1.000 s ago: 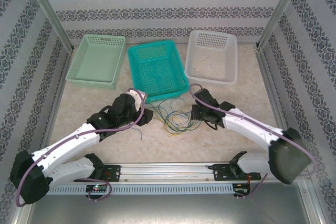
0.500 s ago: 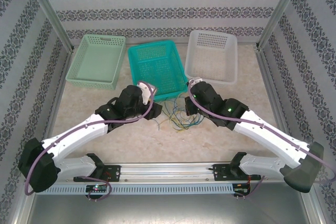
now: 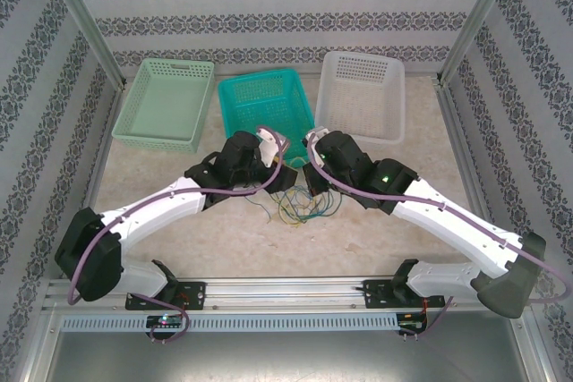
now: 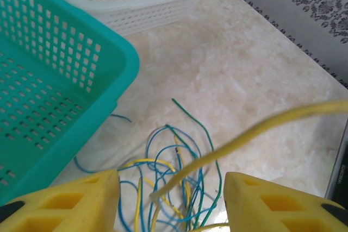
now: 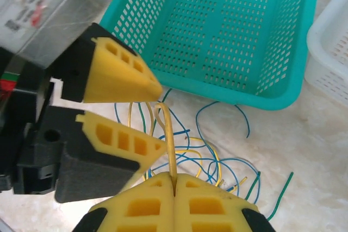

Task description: Untangle the cables

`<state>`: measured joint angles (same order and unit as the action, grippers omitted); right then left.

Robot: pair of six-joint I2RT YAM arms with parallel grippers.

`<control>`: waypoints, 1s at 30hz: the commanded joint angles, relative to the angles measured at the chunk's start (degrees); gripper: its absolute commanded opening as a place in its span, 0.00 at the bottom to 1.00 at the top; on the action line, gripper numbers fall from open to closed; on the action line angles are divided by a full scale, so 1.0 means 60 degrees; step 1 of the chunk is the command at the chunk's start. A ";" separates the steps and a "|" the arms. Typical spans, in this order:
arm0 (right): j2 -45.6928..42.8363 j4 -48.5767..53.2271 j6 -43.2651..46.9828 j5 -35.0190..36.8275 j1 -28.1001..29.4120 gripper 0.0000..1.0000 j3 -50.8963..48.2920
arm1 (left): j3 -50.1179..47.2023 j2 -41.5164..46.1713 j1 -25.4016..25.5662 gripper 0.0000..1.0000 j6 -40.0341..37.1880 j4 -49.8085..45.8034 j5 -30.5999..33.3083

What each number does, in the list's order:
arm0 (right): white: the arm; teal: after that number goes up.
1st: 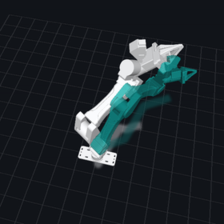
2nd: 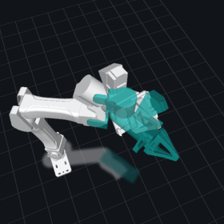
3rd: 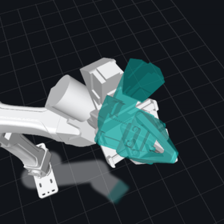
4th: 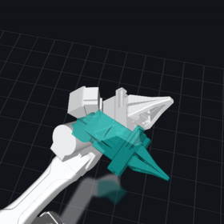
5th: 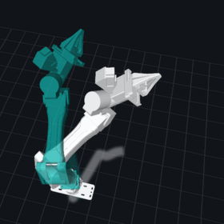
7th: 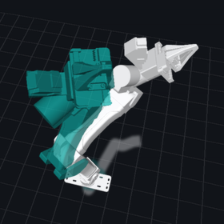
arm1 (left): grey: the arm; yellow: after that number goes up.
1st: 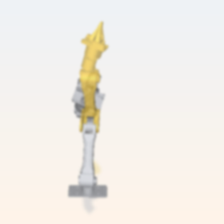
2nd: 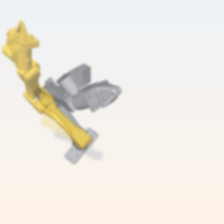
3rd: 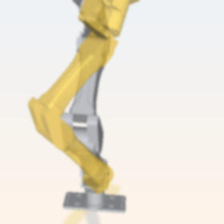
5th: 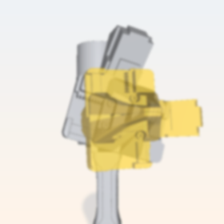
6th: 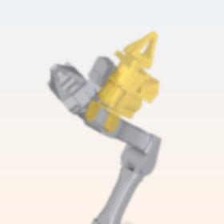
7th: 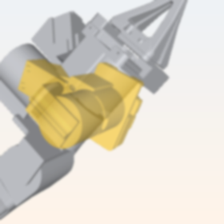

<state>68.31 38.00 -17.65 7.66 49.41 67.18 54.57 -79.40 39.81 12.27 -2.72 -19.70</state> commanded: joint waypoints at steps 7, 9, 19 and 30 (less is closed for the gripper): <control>-0.0255 0.0320 0.0402 -0.0303 0.0100 0.00 0.0285 | 0.0796 -0.0645 0.0167 0.00 0.0093 0.0384 0.0547; -0.0311 0.0979 0.0491 0.0415 0.0089 0.00 0.0378 | 0.0706 -0.0578 0.0161 0.00 0.0058 0.0290 0.1009; 0.0396 0.4310 0.0633 0.2976 -0.0017 0.00 0.0872 | 0.0356 0.0011 0.0074 0.00 -0.0223 -0.0513 0.3356; 0.1216 0.2912 -0.0571 0.3081 0.0007 0.37 0.0932 | -0.0361 0.0221 -0.0044 0.00 0.1026 0.0088 0.3805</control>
<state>78.00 49.82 -16.78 21.82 50.83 75.16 54.17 -79.00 42.65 13.65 -1.06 -5.58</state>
